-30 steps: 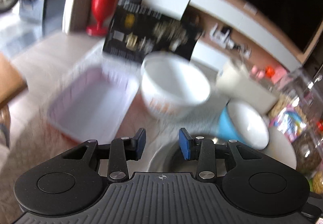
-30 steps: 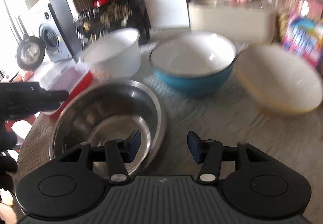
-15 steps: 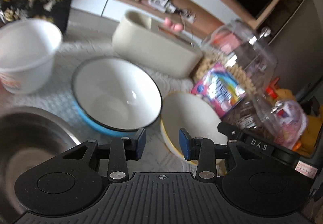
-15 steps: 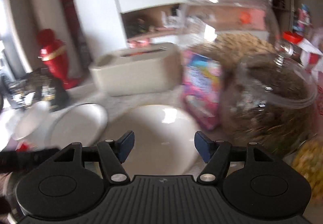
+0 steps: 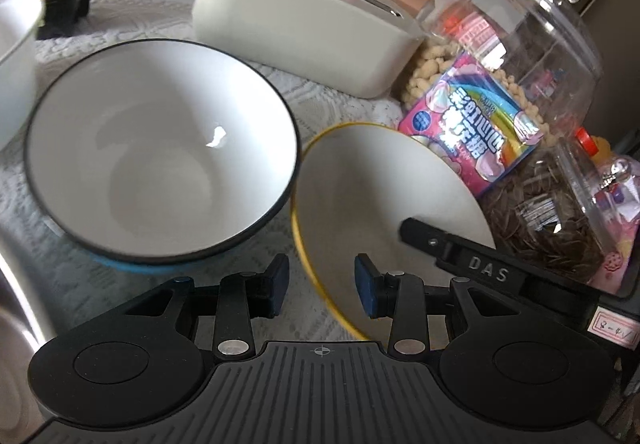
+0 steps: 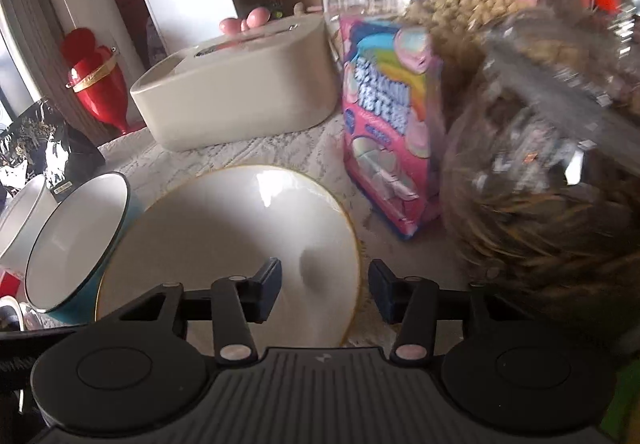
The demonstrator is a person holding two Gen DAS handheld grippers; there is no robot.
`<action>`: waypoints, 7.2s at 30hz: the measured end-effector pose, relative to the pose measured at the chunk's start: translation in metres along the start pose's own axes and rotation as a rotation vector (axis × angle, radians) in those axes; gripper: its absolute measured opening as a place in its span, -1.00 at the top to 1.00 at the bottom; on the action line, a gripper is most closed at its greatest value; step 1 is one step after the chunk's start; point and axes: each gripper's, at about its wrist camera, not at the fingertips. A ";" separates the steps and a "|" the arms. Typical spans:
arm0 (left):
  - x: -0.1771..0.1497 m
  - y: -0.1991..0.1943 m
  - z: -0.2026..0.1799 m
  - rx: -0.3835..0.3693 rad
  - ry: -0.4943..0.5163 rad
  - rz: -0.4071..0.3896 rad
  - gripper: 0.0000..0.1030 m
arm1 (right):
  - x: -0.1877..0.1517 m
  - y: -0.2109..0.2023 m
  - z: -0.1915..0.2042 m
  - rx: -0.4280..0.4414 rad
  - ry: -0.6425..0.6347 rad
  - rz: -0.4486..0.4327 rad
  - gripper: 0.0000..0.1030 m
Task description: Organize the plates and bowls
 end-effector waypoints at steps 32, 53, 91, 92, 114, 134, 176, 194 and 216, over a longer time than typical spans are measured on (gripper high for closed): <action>-0.066 -0.059 0.021 -0.019 0.165 0.094 0.38 | -0.051 -0.043 0.042 0.066 0.001 0.099 0.26; -0.064 -0.074 0.044 -0.050 0.049 0.099 0.43 | -0.052 -0.047 0.040 0.108 0.060 0.121 0.26; -0.048 -0.142 0.073 -0.057 -0.024 -0.146 0.40 | -0.049 -0.103 0.056 -0.040 -0.023 -0.104 -0.17; -0.039 -0.144 0.079 -0.055 -0.037 -0.160 0.40 | -0.045 -0.108 0.058 -0.060 -0.018 -0.136 -0.24; 0.082 -0.009 0.108 0.165 0.128 0.048 0.39 | 0.053 0.090 0.102 0.170 0.038 0.392 0.26; 0.066 0.005 0.046 0.113 0.224 0.092 0.38 | 0.055 0.053 0.060 0.123 0.026 0.327 0.46; 0.062 -0.033 0.036 0.122 0.179 0.059 0.42 | 0.048 0.023 0.077 0.157 -0.033 0.257 0.20; -0.048 -0.114 0.007 0.058 0.188 0.066 0.38 | -0.014 -0.107 0.074 0.174 -0.105 0.159 0.20; -0.068 -0.103 0.014 0.078 0.146 0.067 0.44 | -0.037 -0.082 0.054 0.180 -0.064 0.252 0.18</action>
Point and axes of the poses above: each gripper's, at about its wrist camera, not at the fingertips, and y roughly the way its jaws point, z to its left, x to its top, and after that the axes turned 10 degrees about x, right-handed
